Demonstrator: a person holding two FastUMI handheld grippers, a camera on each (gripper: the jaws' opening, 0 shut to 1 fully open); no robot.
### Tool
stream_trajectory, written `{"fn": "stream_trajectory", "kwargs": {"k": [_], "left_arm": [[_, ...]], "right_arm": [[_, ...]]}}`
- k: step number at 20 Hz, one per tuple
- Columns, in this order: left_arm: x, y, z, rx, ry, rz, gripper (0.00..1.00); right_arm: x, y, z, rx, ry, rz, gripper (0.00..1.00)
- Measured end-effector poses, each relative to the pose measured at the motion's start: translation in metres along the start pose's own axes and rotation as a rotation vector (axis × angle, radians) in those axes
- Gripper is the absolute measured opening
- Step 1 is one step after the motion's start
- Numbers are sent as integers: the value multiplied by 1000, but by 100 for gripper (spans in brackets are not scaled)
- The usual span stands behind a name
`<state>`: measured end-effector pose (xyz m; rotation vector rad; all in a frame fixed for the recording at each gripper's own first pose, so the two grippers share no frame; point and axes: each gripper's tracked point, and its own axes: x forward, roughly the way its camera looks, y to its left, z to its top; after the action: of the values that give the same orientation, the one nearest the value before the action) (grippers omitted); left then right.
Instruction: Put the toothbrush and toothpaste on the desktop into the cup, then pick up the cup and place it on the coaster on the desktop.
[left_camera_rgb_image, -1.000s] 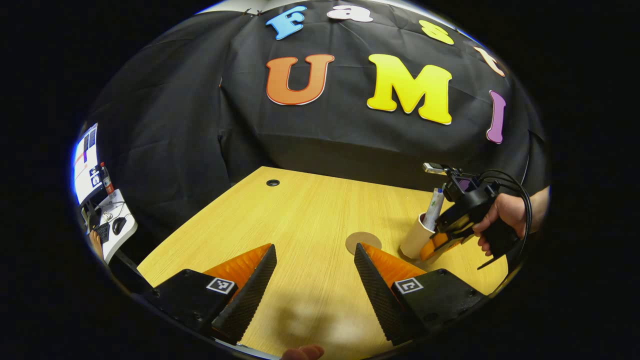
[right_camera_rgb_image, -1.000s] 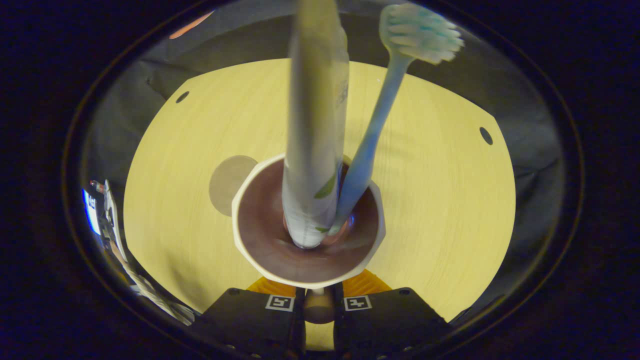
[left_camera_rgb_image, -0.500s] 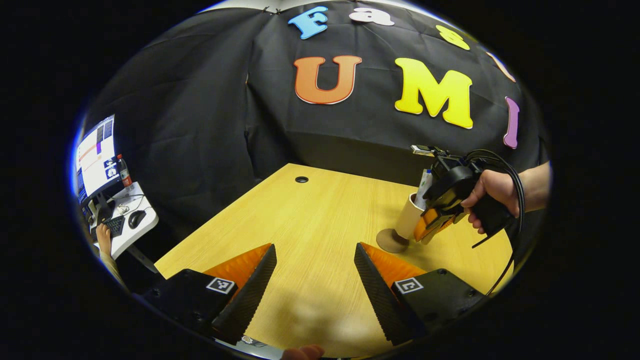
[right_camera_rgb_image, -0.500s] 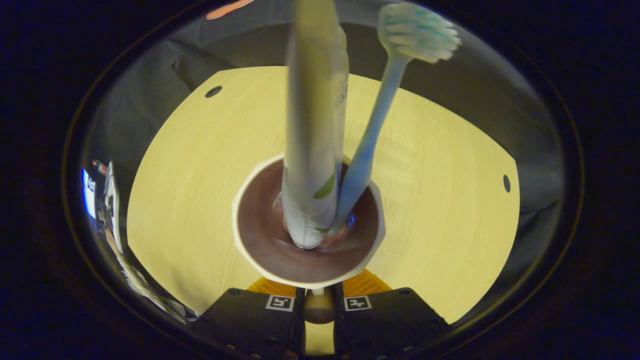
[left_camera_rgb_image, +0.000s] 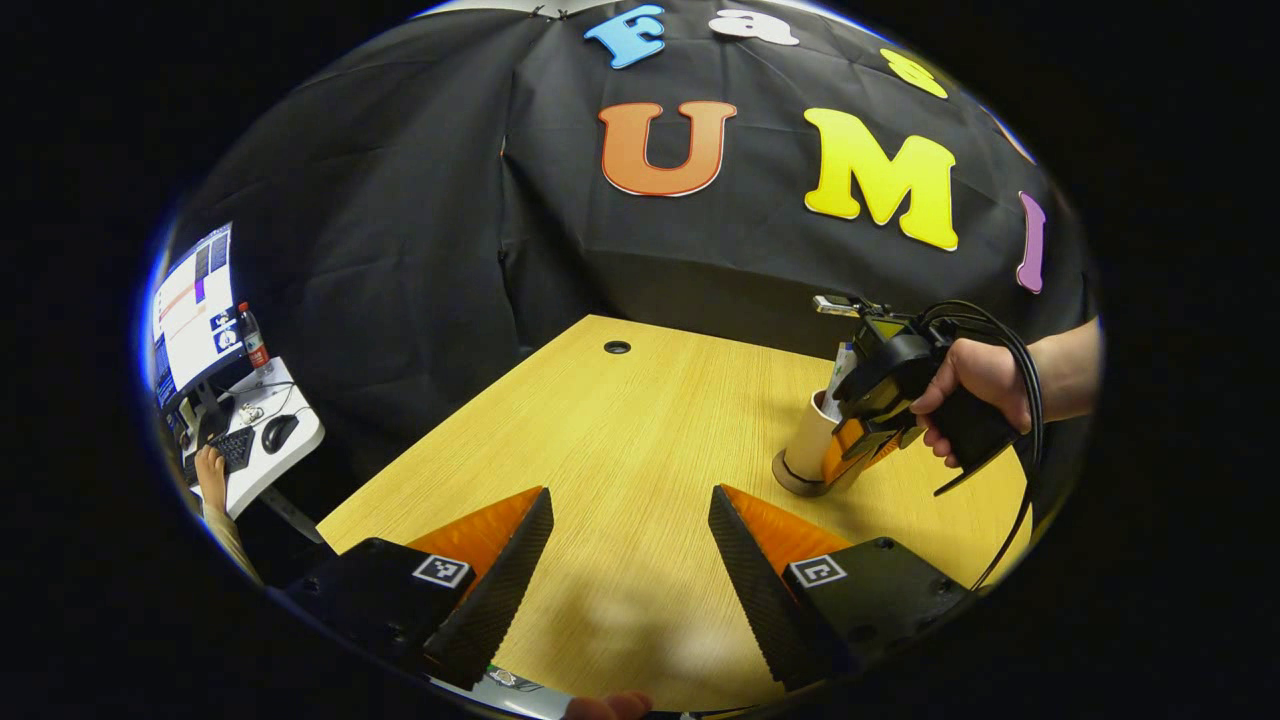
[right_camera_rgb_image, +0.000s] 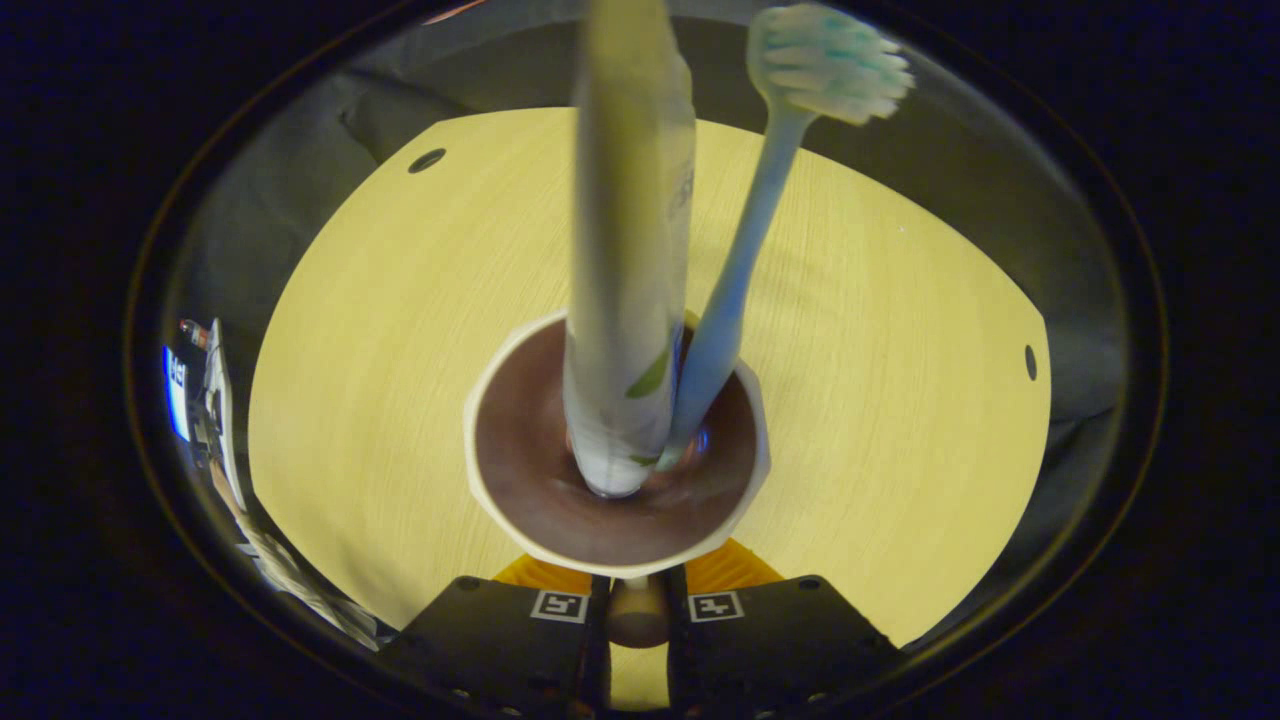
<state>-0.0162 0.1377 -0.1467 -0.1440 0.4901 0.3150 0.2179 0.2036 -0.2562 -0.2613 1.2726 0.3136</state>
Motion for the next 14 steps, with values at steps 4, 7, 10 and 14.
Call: {"fn": "stream_trajectory", "kwargs": {"k": [4, 7, 10, 14], "left_arm": [[1, -4, 1, 10, -2, -14, 100], [-1, -9, 4, 23, -11, -29, 100], [-4, -19, 8, 39, -22, -52, 100], [-6, -36, 12, 72, -28, -98, 99]], "right_arm": [[-2, 6, 1, 29, -13, 10, 39], [-10, 6, 0, 41, -28, 12, 53], [-20, 4, -11, 88, -23, 29, 72], [-38, -5, -25, 167, -55, 49, 74]]}}
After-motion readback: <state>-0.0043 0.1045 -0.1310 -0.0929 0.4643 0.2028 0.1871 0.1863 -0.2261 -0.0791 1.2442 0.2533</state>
